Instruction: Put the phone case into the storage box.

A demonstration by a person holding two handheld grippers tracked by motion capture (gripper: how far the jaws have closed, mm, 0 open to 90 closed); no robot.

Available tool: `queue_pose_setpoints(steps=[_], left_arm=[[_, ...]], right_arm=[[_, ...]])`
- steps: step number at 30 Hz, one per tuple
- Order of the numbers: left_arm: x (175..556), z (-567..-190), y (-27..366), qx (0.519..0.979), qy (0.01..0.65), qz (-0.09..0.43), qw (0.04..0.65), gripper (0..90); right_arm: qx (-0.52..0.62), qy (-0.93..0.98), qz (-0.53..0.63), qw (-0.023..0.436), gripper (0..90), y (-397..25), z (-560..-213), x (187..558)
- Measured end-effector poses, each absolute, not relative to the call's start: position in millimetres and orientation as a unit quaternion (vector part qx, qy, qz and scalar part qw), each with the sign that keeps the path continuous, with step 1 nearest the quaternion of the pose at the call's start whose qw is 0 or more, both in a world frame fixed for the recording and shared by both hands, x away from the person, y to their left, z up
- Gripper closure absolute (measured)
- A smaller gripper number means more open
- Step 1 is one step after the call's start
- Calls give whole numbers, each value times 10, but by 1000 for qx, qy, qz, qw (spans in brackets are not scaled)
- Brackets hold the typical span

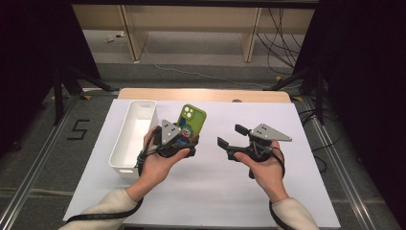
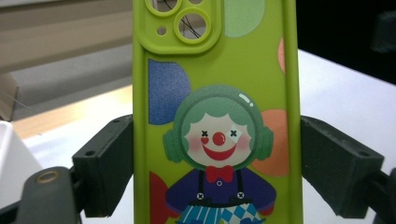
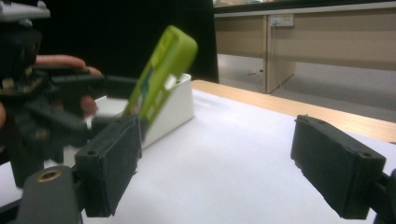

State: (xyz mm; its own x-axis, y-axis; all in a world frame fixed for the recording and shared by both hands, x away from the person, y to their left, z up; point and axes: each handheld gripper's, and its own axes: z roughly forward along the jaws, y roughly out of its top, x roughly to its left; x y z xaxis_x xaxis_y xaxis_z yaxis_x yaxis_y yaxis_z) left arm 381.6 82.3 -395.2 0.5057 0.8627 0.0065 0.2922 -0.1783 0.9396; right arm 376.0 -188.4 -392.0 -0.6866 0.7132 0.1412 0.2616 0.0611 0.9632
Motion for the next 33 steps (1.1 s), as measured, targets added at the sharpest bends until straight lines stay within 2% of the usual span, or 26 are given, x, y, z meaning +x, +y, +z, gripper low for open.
queue_pose_setpoints(steps=[16, 33], left_arm=[[3961, -3681, 1152, 667, 429, 329, 513, 161], [4083, -3527, 1503, 634, 448, 364, 514, 161]], right_arm=[[347, 705, 575, 229, 157, -2285, -3982, 3496], [340, 709, 566, 247, 157, -2443, -4040, 3328]])
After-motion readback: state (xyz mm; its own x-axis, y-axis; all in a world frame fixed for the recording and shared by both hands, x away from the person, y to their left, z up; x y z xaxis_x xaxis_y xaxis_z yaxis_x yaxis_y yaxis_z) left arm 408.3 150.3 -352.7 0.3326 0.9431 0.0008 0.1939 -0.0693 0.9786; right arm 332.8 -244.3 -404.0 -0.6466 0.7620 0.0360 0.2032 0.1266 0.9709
